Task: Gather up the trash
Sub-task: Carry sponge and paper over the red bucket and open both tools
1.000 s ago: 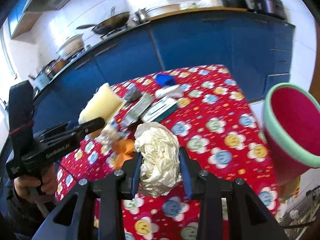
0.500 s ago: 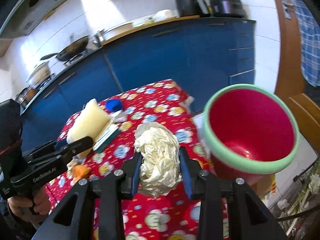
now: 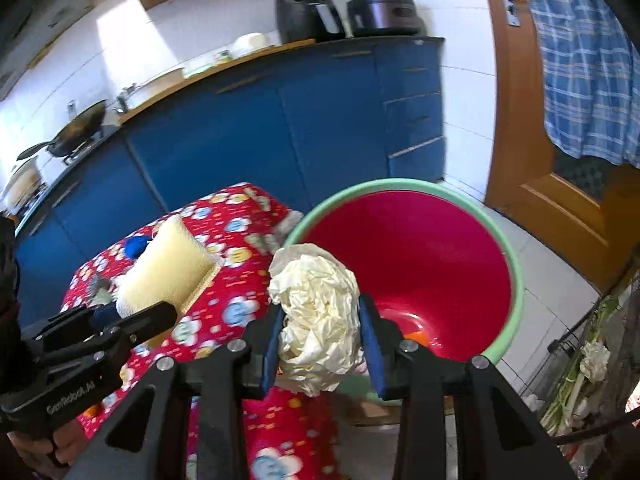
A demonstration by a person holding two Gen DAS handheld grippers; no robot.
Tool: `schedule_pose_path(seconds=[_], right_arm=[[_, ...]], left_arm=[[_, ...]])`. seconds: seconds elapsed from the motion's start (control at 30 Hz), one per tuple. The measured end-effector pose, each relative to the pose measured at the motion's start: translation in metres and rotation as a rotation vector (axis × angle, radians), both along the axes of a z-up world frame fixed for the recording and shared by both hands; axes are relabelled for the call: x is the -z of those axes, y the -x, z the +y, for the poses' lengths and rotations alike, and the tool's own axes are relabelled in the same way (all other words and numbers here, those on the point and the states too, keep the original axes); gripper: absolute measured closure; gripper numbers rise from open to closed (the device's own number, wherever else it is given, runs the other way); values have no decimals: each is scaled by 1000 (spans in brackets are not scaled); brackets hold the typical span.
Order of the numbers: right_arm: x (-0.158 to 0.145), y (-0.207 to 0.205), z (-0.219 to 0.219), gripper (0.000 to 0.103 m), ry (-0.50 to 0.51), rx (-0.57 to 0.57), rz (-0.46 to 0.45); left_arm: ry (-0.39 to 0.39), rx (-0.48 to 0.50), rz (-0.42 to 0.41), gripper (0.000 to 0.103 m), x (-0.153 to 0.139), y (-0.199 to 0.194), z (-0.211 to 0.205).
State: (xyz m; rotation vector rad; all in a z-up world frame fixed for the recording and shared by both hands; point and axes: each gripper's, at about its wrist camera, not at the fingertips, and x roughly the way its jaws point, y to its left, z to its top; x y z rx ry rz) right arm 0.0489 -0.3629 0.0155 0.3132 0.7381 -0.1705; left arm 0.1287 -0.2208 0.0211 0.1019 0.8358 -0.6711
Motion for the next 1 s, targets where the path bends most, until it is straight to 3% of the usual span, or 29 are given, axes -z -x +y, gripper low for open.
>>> schedule_pose_path(seconds=[0.3, 0.47, 0.6, 1.0], right_arm=[[17, -11, -41, 63, -10, 79, 49], [22, -10, -51, 54, -14, 105, 48], [23, -8, -55, 49, -21, 124, 42], [11, -1, -45, 49, -19, 119, 8]], left_arm=[[-7, 47, 39, 66, 20, -15, -53], [-5, 77, 28, 58, 27, -15, -66], [7, 86, 31, 46, 28, -13, -67], [10, 28, 23, 46, 18, -11, -35]])
